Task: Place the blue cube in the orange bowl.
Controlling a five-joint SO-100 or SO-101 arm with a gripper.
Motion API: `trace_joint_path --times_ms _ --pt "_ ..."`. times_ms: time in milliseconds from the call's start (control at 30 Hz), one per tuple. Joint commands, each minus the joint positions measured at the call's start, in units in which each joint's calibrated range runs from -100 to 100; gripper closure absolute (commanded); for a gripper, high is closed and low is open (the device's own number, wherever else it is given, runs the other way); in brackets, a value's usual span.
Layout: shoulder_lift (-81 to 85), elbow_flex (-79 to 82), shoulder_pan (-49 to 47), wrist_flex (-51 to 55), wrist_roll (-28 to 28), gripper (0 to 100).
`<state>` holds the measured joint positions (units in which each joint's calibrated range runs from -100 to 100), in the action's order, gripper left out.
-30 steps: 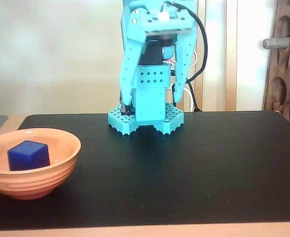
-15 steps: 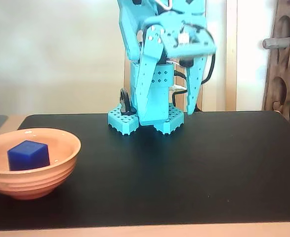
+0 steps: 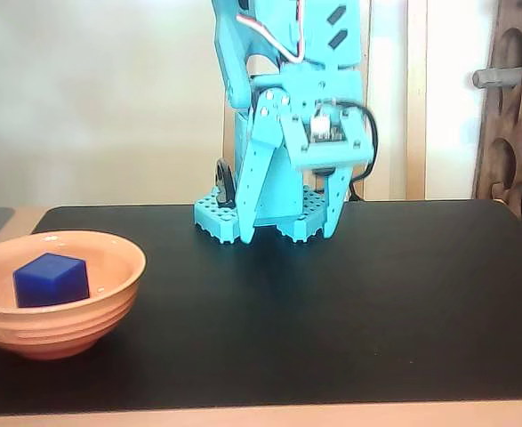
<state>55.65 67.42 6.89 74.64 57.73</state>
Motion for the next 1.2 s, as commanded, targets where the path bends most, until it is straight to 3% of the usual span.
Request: trace_joint_path --times_ms 0,167,967,1167 --pt "9.8 7.2 1.3 -0.4 0.4 74" --pt "18.0 13.1 3.4 0.3 0.3 74" --pt "26.0 22.4 9.9 -0.4 -0.2 74" --pt "26.2 27.9 10.9 -5.7 0.1 74"
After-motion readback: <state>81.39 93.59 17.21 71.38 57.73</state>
